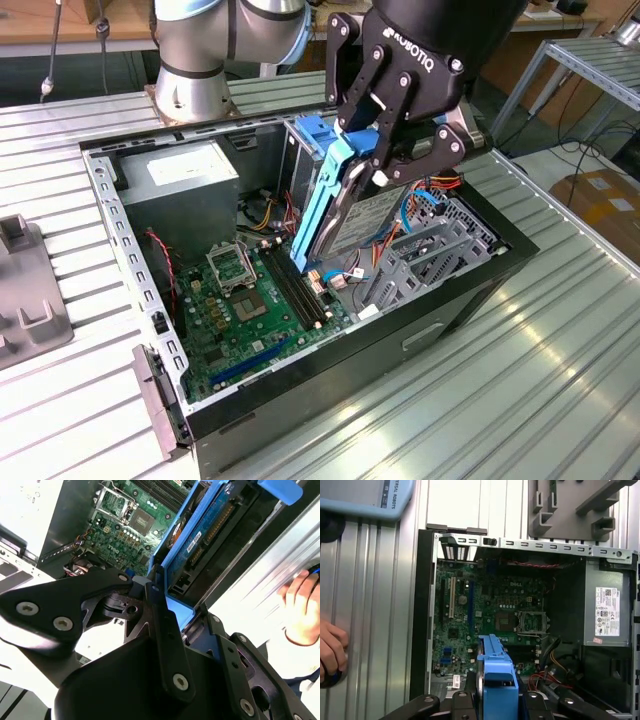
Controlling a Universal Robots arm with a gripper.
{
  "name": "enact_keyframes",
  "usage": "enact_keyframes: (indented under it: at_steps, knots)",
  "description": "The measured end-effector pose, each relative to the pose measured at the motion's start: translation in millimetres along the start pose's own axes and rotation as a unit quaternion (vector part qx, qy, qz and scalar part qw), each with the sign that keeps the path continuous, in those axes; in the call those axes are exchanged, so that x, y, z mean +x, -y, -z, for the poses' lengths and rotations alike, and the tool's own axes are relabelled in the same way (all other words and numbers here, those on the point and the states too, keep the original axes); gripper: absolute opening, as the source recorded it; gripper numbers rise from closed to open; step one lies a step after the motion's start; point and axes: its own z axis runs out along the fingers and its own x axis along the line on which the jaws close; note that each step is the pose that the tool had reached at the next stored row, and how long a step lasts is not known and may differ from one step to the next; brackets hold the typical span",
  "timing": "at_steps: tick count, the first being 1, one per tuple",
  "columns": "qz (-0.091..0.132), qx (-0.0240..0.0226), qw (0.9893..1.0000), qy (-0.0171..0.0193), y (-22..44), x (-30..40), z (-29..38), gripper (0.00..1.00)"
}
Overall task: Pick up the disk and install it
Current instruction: 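Pick up the disk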
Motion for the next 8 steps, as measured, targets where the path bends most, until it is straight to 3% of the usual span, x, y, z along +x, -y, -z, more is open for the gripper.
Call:
enact_keyframes:
  at_steps: [8]
  knots:
    - [0.000, 0.0000, 1.0000, 0.0000, 8.9, 3.6, 0.6, 0.37]
